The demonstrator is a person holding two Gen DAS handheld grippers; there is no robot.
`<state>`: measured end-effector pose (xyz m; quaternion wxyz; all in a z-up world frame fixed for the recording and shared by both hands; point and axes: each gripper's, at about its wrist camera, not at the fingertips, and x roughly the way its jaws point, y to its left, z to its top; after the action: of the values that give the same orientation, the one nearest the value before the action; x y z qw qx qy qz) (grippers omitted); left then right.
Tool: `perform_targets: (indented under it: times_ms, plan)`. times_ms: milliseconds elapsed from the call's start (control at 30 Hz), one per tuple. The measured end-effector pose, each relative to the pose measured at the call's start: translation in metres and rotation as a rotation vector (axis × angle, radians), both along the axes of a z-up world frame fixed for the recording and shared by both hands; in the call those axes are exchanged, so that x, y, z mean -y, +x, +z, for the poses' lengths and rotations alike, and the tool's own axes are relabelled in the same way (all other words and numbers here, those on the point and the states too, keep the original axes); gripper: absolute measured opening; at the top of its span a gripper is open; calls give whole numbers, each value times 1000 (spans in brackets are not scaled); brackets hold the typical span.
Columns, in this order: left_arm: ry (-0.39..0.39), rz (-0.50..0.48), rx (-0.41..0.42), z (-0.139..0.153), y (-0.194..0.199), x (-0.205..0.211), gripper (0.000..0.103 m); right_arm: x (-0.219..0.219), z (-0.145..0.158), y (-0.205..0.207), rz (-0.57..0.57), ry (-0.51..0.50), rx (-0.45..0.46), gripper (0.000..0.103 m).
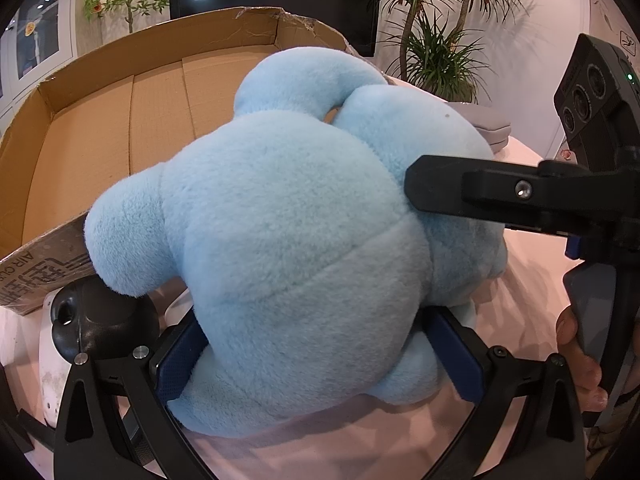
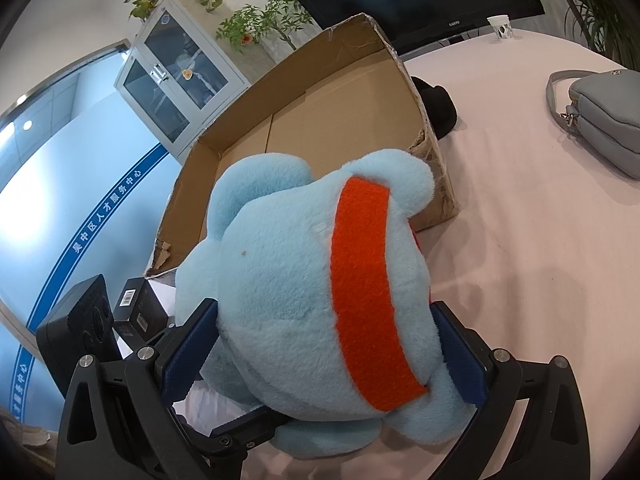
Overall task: Organize objects
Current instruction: 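Lower the plush toy into the cardboard box and open both grippers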
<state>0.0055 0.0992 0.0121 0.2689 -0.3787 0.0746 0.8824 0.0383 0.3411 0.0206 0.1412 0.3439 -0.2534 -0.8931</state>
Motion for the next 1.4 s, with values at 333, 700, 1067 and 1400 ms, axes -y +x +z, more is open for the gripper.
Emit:
perform_targets:
  times_ms: [333, 700, 1067, 1400]
  plan:
    - [55, 1, -15, 5, 0, 12, 81, -2, 5, 3, -9, 21, -30, 91]
    - [44, 1, -118, 32, 19, 10, 73, -5, 23, 17, -26, -11, -77, 87]
    - [56, 8, -214, 72, 43, 31, 73, 13, 73, 45, -7, 4, -164, 87]
    - [41, 15, -295, 118, -9, 37, 73, 22, 124, 5, 36, 6, -217, 87]
